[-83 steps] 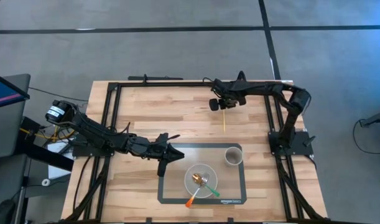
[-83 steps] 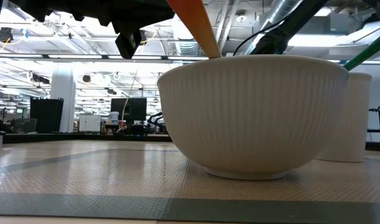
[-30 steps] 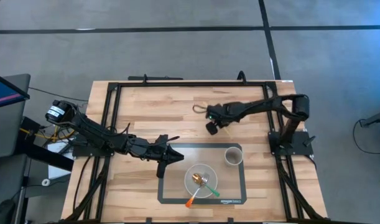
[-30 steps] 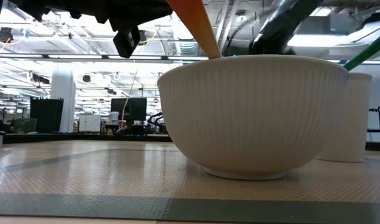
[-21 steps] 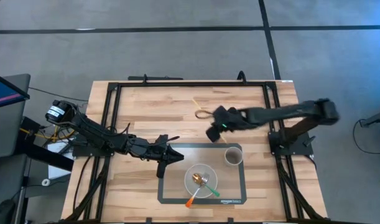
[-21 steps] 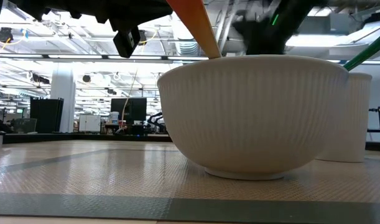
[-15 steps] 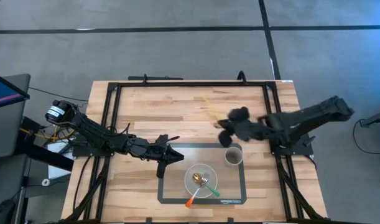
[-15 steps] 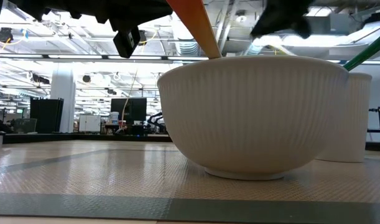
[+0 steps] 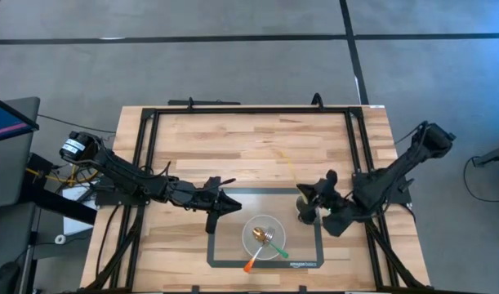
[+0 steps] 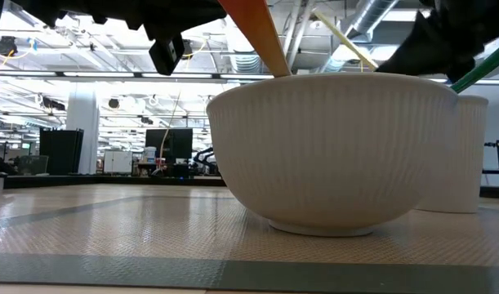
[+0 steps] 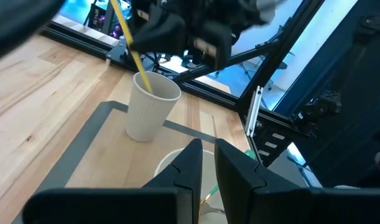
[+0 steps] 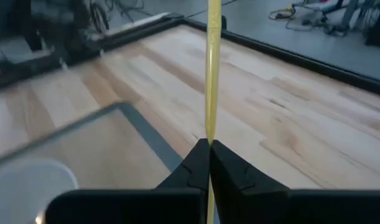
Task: Pick & Place Utensil
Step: Put the yellow straw into the gray cup on the brown mat
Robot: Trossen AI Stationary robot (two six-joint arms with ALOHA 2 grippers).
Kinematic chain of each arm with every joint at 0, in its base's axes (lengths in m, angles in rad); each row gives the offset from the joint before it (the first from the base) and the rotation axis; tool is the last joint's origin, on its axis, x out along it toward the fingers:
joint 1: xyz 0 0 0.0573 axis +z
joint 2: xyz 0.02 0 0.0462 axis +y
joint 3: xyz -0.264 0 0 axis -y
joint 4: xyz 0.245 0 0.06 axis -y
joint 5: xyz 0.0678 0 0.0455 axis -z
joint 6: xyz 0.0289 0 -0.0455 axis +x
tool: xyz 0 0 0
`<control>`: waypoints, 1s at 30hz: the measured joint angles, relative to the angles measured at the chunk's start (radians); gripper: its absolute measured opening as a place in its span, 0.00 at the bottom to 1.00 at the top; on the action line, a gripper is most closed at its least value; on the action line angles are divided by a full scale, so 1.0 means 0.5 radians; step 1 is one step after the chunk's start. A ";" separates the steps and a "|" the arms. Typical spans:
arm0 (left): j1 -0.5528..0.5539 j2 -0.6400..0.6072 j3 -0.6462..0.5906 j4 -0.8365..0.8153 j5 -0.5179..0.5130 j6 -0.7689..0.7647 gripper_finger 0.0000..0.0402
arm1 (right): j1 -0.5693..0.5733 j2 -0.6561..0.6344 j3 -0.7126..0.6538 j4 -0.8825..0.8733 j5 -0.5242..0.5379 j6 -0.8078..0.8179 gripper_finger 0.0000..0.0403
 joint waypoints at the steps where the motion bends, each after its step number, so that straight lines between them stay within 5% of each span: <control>1: 0.000 0.000 0.000 0.004 0.000 0.000 0.11 | 0.012 0.035 -0.001 -0.001 0.003 -0.022 0.00; 17: 0.000 0.000 0.000 0.013 0.000 0.008 0.11 | 0.054 0.207 -0.001 0.057 -0.087 0.057 0.02; 30: 0.000 0.000 0.000 0.018 0.000 0.007 0.11 | 0.079 0.180 0.000 0.054 -0.137 0.034 0.23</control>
